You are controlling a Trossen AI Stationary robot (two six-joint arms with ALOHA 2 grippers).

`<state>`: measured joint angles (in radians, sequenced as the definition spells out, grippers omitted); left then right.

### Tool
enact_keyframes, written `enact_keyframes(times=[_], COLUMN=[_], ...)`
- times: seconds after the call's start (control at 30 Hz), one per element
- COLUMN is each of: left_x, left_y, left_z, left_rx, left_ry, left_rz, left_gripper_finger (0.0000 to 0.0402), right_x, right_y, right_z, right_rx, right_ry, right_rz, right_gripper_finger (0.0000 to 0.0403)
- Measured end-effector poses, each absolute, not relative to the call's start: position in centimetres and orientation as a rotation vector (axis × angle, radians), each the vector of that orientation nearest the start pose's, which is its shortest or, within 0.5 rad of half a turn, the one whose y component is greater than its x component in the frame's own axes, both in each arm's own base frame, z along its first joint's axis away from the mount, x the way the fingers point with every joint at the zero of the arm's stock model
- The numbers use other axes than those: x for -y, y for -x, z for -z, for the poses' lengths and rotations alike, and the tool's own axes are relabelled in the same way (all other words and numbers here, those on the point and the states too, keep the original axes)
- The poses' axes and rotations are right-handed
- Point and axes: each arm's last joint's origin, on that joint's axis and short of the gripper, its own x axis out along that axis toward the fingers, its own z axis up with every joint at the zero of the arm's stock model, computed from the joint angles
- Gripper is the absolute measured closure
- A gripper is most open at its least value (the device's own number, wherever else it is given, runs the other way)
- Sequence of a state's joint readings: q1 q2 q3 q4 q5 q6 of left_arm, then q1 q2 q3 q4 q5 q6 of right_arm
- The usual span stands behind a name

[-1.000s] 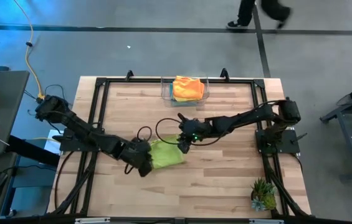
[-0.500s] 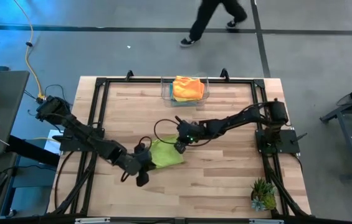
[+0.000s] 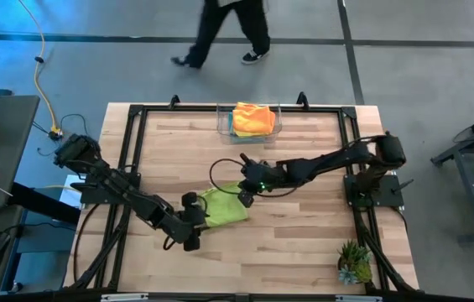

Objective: Fold microfiber towels
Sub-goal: Put the green towel into the transparent bin

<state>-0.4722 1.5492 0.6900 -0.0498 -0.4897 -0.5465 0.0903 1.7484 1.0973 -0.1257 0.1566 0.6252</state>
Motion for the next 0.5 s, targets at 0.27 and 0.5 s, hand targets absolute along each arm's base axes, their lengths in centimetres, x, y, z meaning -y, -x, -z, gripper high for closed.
enact_keyframes(times=[0.27,0.5], left_x=[12.0,12.3], left_y=[-26.8,-28.0], left_z=[-13.5,-12.4], left_rx=[-0.798,-0.884], left_ry=[0.029,-0.037], left_rz=[-0.248,-0.252], left_gripper_finger=[0.0224,0.0225], right_x=[-4.8,-4.7], right_y=[-35.0,-34.4], right_z=[-23.2,-24.4], right_rx=[-0.622,-0.586], right_ry=[-0.419,-0.407], right_rz=[0.252,0.277], right_gripper_finger=[0.0366,0.0366])
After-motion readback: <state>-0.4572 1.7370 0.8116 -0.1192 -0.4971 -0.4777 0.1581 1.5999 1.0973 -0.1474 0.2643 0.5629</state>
